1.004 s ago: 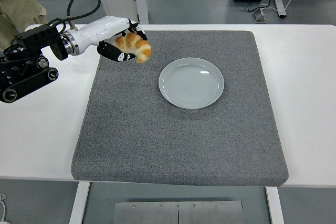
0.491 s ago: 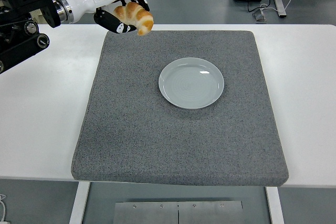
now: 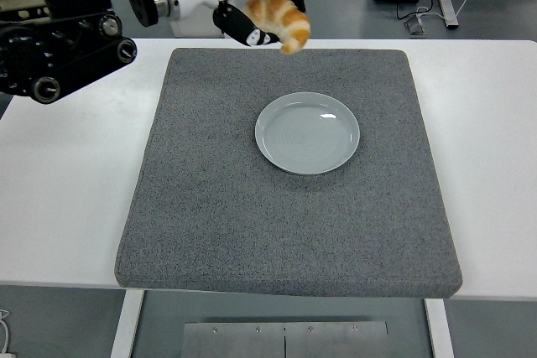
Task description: Place the bread on the plate
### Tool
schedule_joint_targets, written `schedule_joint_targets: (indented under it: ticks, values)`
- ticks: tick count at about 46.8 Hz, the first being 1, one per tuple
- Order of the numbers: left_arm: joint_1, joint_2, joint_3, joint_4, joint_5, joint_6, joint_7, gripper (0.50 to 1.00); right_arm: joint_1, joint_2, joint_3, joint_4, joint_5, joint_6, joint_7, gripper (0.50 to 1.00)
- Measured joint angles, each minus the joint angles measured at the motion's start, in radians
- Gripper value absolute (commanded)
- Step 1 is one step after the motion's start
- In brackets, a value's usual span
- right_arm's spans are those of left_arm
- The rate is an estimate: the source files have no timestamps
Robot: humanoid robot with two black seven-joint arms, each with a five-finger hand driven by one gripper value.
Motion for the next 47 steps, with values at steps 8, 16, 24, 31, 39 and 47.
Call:
schedule_joint_targets:
  ticks: [8,16,24,31,39,47]
  values:
    - [-0.002,-0.079,0.001,0.011,-0.001,0.009,0.021,0.500,0.000,0.000,0.000,0.000,0.000,0.000,0.000,1.000]
    - [0.007,-0.144,0.002,0.046,0.000,0.023,0.030,0.500,0.000,0.000,0.000,0.000,0.000,0.000,0.000,1.000]
    - [0.012,-0.204,0.002,0.103,0.000,0.038,0.039,0.500,0.000,0.000,0.000,0.000,0.000,0.000,0.000,1.000]
    - [0.040,-0.250,0.020,0.168,0.001,0.039,0.039,0.500,0.000,0.000,0.000,0.000,0.000,0.000,0.000,1.000]
    - [0.058,-0.318,0.095,0.216,0.000,0.073,0.038,0.500,0.000,0.000,0.000,0.000,0.000,0.000,0.000,1.000]
    - [0.110,-0.348,0.125,0.260,0.002,0.084,0.038,0.500,0.000,0.000,0.000,0.000,0.000,0.000,0.000,1.000]
